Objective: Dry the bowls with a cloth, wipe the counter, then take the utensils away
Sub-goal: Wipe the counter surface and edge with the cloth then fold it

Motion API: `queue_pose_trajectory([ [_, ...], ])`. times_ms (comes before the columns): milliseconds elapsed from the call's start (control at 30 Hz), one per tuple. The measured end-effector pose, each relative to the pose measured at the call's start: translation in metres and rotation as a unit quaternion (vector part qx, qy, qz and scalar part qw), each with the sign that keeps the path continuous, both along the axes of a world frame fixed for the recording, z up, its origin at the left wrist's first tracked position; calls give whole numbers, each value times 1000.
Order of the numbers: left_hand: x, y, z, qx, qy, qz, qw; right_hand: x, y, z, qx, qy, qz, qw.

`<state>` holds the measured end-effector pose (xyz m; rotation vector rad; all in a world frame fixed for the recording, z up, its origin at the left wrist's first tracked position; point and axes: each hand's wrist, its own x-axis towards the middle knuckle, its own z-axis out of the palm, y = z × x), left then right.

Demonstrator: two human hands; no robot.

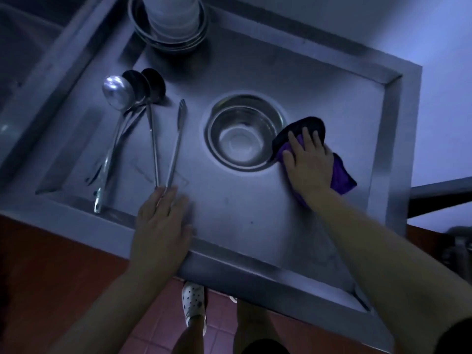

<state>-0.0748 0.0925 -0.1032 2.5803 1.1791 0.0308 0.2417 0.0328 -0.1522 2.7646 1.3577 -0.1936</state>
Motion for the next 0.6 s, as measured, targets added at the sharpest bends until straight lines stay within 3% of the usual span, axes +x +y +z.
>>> queue_pose_trajectory([
  [233,-40,3,7,-3,-10,60,998,-136,-35,2,-7,60,85,995],
  [433,-75,6,13,26,10,70,997,-216,-9,6,-40,153,247,956],
  [600,-84,-3,20,25,15,47,998,-237,-50,22,-3,176,244,954],
])
